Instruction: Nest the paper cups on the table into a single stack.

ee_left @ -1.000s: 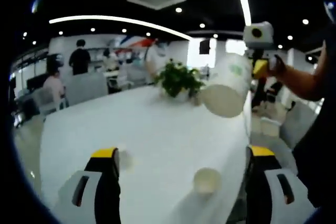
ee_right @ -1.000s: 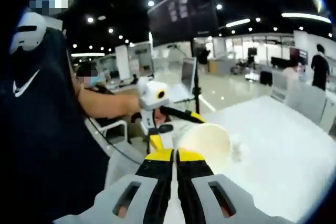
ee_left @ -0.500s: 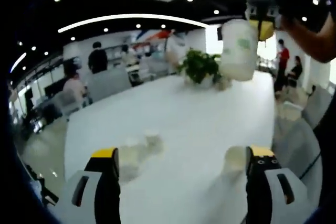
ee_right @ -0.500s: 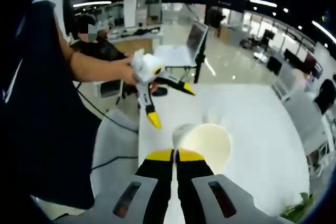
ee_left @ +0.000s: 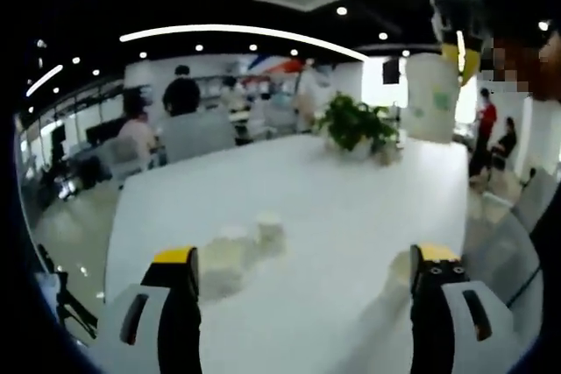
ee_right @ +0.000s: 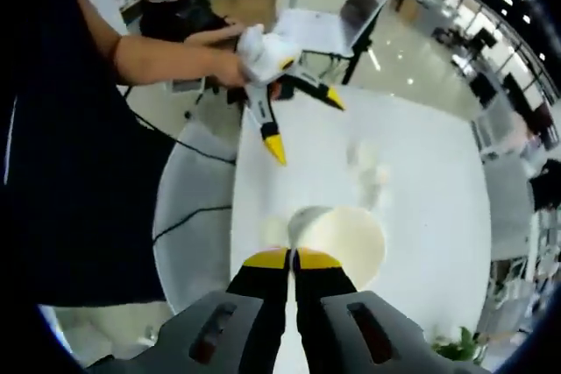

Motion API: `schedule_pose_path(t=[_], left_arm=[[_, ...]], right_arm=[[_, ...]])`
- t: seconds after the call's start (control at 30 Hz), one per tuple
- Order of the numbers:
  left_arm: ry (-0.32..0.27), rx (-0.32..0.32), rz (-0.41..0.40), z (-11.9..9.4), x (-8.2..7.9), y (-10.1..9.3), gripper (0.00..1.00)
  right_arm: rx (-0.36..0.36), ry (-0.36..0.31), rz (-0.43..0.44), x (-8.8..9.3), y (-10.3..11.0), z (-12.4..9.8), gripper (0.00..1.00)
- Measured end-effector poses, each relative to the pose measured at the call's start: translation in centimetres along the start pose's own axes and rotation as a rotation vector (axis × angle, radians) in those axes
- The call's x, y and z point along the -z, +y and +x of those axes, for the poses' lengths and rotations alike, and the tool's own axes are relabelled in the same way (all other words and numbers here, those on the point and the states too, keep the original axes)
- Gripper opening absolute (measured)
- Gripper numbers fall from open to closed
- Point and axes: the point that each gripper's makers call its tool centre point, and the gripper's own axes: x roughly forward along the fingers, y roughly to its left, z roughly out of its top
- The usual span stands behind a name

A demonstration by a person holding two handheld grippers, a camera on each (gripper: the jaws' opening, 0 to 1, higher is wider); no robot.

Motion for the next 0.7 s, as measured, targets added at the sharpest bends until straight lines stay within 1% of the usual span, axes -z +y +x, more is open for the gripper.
schedule_pose_path(t=[0.07,0.17,0.23,0.37,0.7], left_arm=[[0.005,-0.001,-0.002,0.0,0.1,0.1,0.99],[0.005,-0.003,-0.006,0.0,0.3,0.4,0.99],[0.011,-0.003,-0.016,0.0,0.6,0.6,0.99],[-0.004,-0.009,-0.019,-0.2,0.7,0.8,0.99],[0.0,-0.024,-0.026,-0.2,1.3,0.8,0.99]], right_arm=[[0.002,0.03,-0.001,0.1,-0.2,0.1,0.0],[0.002,0.048,0.008,-0.1,-0.3,0.6,0.0],[-0.006,0.061,0.01,-0.1,0.1,1.0,0.0],[-0.004,0.072,0.0,0.0,0.5,1.9,0.0],[0.001,0.083,0.028,0.6,0.6,3.2,0.0]])
